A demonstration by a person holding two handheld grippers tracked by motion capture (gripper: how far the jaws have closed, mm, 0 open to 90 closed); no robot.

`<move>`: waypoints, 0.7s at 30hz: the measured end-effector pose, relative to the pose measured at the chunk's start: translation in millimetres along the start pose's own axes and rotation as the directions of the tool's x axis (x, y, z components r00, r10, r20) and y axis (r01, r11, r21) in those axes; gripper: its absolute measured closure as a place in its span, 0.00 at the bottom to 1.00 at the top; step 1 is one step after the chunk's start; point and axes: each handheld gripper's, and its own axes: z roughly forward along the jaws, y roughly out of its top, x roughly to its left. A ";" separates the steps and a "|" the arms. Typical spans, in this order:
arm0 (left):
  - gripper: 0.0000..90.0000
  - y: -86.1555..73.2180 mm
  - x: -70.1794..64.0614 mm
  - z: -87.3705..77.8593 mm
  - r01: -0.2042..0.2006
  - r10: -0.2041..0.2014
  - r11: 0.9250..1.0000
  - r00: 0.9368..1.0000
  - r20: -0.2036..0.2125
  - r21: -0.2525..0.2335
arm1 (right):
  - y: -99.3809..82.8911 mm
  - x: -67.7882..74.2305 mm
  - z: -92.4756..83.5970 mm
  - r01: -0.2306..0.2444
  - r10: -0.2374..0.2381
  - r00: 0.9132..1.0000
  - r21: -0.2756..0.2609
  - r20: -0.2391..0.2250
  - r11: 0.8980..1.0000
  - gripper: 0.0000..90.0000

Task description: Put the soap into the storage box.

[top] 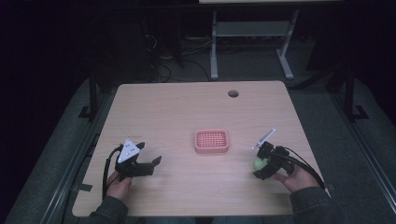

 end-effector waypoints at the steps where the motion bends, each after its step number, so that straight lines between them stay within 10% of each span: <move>1: 0.16 0.1 0.1 0.0 -0.001 0.001 1.000 1.000 0.001 0.000 | 2.4 0.2 -0.4 0.007 -0.007 1.000 0.001 0.003 1.000 0.29; 21: 0.16 0.5 -0.3 -1.1 0.010 -0.010 1.000 1.000 0.004 -0.001 | 51.7 3.4 -8.8 0.088 -0.089 0.996 -0.008 -0.017 0.996 0.29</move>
